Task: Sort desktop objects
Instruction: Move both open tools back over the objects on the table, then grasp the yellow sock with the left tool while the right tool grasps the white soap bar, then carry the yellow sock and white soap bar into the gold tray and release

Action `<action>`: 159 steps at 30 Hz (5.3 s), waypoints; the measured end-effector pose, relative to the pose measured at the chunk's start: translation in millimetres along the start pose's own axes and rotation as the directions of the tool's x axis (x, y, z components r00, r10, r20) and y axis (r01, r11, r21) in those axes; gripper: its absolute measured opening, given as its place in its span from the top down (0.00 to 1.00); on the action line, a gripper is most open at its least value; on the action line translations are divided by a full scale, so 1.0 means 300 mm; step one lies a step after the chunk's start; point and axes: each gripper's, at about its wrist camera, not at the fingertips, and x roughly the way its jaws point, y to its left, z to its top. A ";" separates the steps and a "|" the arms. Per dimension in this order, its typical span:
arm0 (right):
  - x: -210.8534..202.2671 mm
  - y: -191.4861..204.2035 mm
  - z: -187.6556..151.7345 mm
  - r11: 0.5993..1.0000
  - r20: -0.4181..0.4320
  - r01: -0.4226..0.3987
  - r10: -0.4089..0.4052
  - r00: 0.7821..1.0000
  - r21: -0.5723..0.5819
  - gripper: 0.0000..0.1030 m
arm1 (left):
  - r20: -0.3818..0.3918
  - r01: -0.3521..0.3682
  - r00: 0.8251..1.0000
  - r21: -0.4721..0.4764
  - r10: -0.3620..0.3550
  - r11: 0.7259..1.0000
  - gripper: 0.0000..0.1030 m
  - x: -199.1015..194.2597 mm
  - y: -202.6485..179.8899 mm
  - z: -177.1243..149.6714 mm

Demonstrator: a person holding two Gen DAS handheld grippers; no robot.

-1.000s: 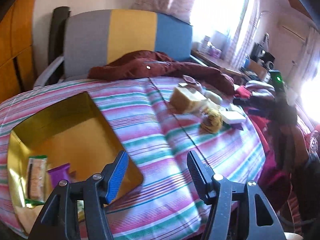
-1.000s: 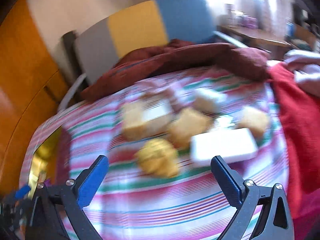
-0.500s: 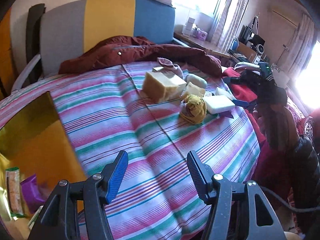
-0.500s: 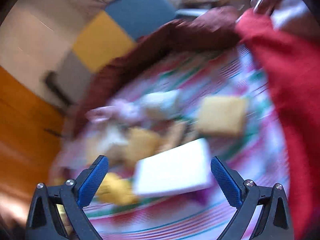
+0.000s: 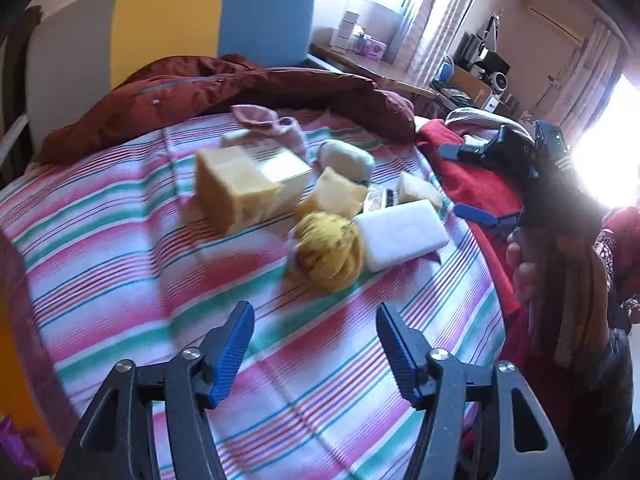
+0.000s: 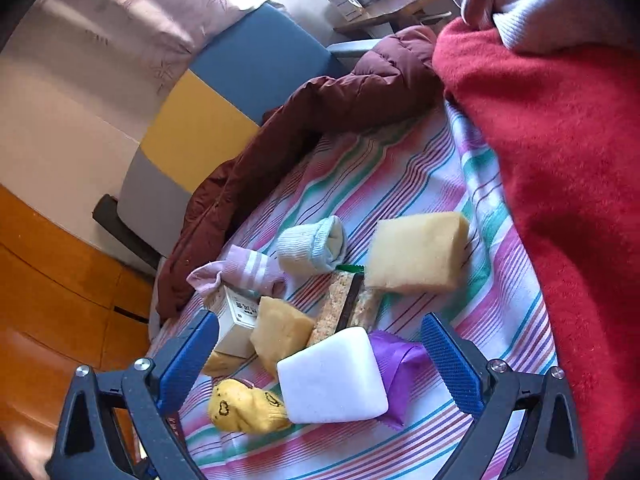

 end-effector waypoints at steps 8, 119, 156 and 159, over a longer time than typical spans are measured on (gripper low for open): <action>0.042 0.016 -0.006 0.999 -0.055 -0.014 0.012 0.998 -0.030 0.01 | -0.012 -0.014 1.000 -0.005 0.013 1.000 0.26 0.135 -0.032 0.088; 0.178 1.084 -0.836 0.626 -0.497 -0.412 0.044 0.867 -0.663 0.33 | 0.185 -0.360 0.842 -0.509 0.507 0.782 0.59 -0.734 0.751 -0.443; 0.481 1.179 -1.102 0.824 -0.735 -0.502 0.168 0.657 -0.261 0.10 | 0.111 -0.312 0.857 -0.665 0.503 0.679 0.45 -0.747 0.899 -0.672; 0.458 1.161 -1.090 0.822 -0.716 -0.491 0.156 0.680 -0.287 0.09 | 0.099 -0.348 0.838 -0.659 0.537 0.666 0.44 -0.758 0.871 -0.673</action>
